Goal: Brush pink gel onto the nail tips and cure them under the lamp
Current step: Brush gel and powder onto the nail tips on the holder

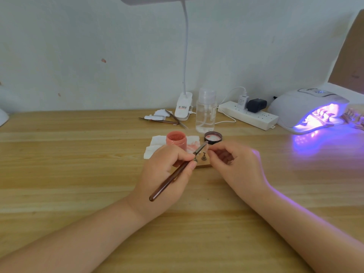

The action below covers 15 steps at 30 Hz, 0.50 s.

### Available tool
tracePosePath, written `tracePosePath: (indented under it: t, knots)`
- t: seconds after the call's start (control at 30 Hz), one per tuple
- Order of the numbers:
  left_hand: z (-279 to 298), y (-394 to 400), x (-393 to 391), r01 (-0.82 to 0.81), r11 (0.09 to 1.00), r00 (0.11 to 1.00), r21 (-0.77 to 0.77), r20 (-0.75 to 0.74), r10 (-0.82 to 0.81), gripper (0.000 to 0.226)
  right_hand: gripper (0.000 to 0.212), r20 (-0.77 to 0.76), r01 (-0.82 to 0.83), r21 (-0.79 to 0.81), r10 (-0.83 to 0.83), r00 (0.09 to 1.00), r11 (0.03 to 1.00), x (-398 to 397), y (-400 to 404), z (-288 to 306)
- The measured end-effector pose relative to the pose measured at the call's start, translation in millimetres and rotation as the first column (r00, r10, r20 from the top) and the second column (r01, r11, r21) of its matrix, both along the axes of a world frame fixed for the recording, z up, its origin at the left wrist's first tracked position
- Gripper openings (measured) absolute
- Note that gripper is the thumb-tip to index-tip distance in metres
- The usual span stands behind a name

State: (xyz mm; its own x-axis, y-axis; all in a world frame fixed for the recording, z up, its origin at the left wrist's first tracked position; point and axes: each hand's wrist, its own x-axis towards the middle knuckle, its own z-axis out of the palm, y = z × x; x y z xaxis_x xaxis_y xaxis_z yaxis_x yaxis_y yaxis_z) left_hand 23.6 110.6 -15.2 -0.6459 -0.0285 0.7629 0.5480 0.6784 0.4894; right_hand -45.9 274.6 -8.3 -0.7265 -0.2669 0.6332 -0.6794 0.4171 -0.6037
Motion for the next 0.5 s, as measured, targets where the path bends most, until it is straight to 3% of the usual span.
tracePosePath:
  t: [0.27, 0.5]
  knots:
    - [0.7, -1.6, 0.9, 0.064, 0.996, 0.997, -0.054, -0.029, -0.066, 0.012, 0.010, 0.037, 0.030, -0.010, -0.029, 0.999, 1.000, -0.5, -0.8, 0.1]
    - [0.5, -1.4, 1.9, 0.069, 0.997, 0.997, 0.044, -0.047, -0.067, 0.005, 0.011, 0.060, 0.025, -0.016, -0.024, 0.998, 1.000, 0.0, 0.0, 0.2]
